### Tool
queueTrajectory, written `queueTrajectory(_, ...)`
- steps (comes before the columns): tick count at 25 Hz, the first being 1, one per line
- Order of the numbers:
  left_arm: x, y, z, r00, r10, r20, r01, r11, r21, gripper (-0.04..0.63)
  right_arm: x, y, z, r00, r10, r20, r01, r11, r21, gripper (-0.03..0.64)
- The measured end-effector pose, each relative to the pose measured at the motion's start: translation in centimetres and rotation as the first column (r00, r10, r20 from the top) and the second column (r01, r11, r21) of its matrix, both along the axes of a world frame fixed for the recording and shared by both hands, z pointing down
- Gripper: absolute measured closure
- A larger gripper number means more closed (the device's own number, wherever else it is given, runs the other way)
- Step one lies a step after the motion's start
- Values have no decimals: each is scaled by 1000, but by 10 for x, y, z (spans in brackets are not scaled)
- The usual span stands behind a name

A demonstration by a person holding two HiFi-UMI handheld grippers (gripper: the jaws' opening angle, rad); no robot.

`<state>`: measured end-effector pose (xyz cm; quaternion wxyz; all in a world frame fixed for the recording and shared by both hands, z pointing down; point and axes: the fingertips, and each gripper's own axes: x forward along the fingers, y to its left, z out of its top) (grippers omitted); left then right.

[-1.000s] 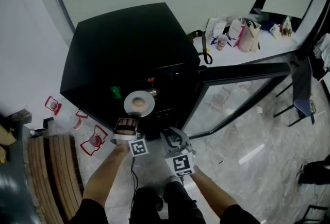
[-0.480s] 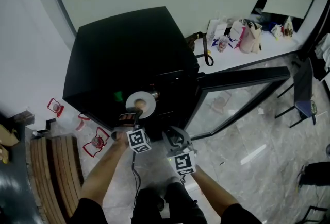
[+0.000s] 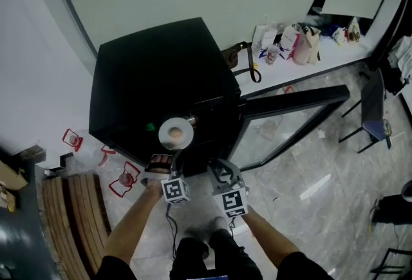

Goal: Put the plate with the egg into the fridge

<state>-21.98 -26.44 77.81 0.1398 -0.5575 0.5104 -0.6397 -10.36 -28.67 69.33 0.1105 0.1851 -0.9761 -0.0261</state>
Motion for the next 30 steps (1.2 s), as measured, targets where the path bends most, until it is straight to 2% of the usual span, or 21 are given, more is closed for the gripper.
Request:
queueTrajectory(1,11,5,-10,999,5,-32,-4,1000,30,459,7,0,-9,1000,16,-3,-16,1000,-21,513)
queueTrajectory(3,34,10,-45,992,-6,-129,23,991,130,531,22,-3,-30,998,53,24,-52,998,-42,513)
queueTrajectory(4,46,12,-66,983,-12,-184,43,985,169,575,30,-4,-42,996,74,42,-72,996,-52,512)
queueTrajectory(6,73,18,-108,952,-12,-306,84,971,225,586,48,-3,-70,992,109,62,-104,992,-65,512)
queueTrajectory(7,87,20,-128,926,-10,-377,112,962,250,586,57,-1,-84,990,120,68,-116,991,-61,512)
queueTrajectory(8,100,22,-146,890,-9,-456,149,951,271,586,67,2,-98,989,130,72,-127,991,-48,512)
queueTrajectory(10,123,24,-179,789,-6,-614,237,926,295,586,86,8,-123,985,151,81,-150,989,-17,512)
queueTrajectory(11,133,25,-194,737,1,-676,274,913,300,586,96,10,-134,982,165,88,-165,986,-4,512)
queueTrajectory(12,142,25,-206,697,13,-717,299,903,307,586,106,11,-144,979,181,96,-183,983,4,512)
queueTrajectory(13,152,24,-217,672,30,-740,309,896,318,586,117,11,-152,974,199,104,-201,979,9,512)
queueTrajectory(14,163,22,-227,660,53,-749,305,893,332,586,128,9,-160,970,218,111,-220,975,11,512)
queueTrajectory(16,187,15,-240,655,98,-749,275,892,357,586,152,4,-172,961,250,120,-253,967,15,512)
queueTrajectory(20,232,-10,-248,628,145,-765,240,899,367,586,203,-18,-181,947,297,123,-298,954,-5,512)
queueTrajectory(22,255,-27,-251,629,169,-759,223,896,384,586,227,-35,-175,947,304,105,-302,953,-32,512)
queueTrajectory(24,278,-51,-253,631,196,-751,205,891,405,586,251,-59,-165,950,303,80,-300,953,-53,512)
queueTrajectory(28,328,-110,-250,590,210,-779,198,898,392,586,300,-125,-154,953,302,34,-299,951,-71,511)
queueTrajectory(30,350,-143,-249,579,203,-790,204,902,381,586,323,-166,-150,954,299,21,-297,952,-71,511)
